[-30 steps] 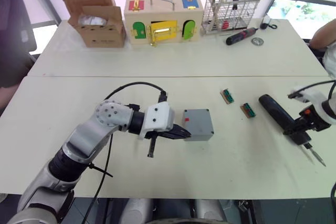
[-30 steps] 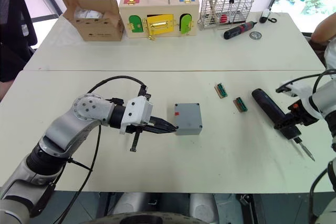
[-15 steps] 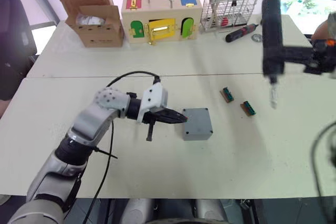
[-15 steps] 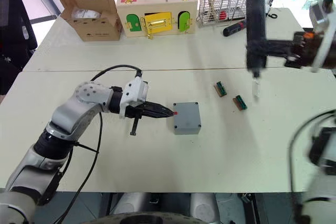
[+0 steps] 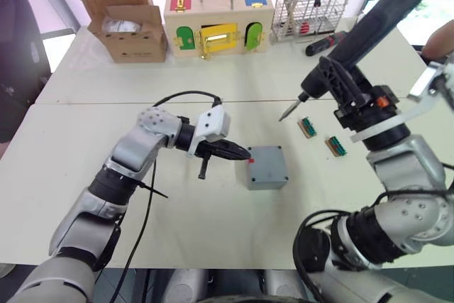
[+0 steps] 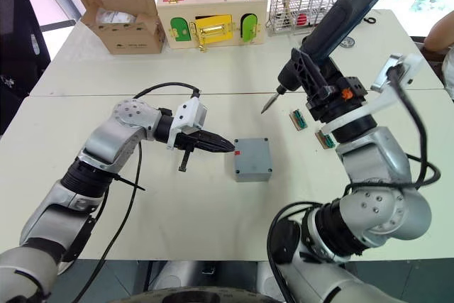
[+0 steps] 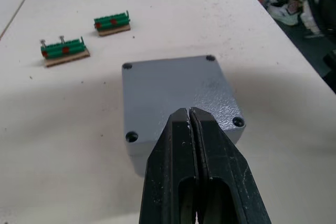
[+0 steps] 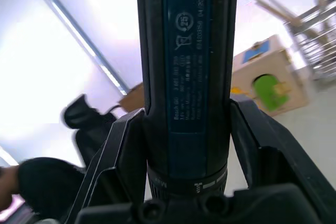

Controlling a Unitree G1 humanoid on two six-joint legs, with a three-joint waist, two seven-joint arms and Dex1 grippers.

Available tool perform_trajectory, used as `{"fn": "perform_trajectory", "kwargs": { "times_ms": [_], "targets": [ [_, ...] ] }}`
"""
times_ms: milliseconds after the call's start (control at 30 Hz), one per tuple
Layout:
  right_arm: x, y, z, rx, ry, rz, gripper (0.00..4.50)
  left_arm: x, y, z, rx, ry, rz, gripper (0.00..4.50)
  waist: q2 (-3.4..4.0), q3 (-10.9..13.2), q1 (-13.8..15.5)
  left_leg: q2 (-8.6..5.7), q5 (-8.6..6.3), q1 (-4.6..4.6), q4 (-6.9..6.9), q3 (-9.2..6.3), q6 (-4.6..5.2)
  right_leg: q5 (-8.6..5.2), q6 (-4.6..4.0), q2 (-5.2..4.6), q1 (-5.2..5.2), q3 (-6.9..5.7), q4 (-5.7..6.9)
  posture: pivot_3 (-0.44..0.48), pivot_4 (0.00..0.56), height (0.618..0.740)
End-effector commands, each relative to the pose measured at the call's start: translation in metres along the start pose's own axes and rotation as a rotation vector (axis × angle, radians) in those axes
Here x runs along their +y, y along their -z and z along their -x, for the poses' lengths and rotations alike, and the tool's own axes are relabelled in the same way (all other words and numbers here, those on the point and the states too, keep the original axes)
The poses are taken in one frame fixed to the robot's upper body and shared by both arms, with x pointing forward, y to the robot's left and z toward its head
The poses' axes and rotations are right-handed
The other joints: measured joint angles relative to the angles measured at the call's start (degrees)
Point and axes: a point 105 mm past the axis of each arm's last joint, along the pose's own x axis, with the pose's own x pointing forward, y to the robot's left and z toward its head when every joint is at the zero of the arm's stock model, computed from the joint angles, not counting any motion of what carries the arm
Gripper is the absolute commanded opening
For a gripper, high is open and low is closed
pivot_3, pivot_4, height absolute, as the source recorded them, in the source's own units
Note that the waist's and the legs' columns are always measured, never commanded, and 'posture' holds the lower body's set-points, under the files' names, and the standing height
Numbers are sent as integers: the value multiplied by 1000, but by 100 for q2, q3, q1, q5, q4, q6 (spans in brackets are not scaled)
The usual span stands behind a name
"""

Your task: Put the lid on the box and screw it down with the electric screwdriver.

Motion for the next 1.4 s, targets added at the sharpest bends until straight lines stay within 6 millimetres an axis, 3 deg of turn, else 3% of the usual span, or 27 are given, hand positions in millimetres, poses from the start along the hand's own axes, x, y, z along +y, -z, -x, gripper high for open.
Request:
{"fn": "perform_trajectory", "kwargs": {
  "times_ms": [33, 133, 367, 1033, 1400],
  "targets": [
    [24, -8, 4, -50, -68, 169, 1955, 1, -11, -10, -7, 28, -66, 0, 0, 0, -43, 0, 0, 0, -2, 0, 0, 0, 0, 0, 0, 0, -1, 0, 150, 737],
    [25, 0, 5, -36, -61, 203, 1955, 4, -10, -16, -14, 22, -62, 0, 0, 0, -86, 2, 0, 2, -1, 4, 1, -1, 1, 1, 0, 0, -2, 0, 150, 737],
    [27, 17, 5, -13, -57, 231, 1955, 0, 14, -23, 90, 42, -107, 0, -2, -1, -146, 7, 3, 18, -2, 5, -3, -1, 1, 7, 11, 1, -2, 0, 150, 737],
    [14, 41, -4, 17, -66, 260, 1955, 1, 15, -23, 80, 11, -103, 0, -6, -4, -129, 7, 3, 23, -2, 3, -2, -1, 2, 7, 20, 1, -4, 0, 150, 737],
    [14, 64, -3, 71, -80, 317, 1955, 1, 14, -22, 80, 0, -101, 0, -18, -11, -131, 7, 3, 32, -2, 3, -2, -1, 2, 8, 29, 1, -5, 0, 150, 737]
  ]
}}
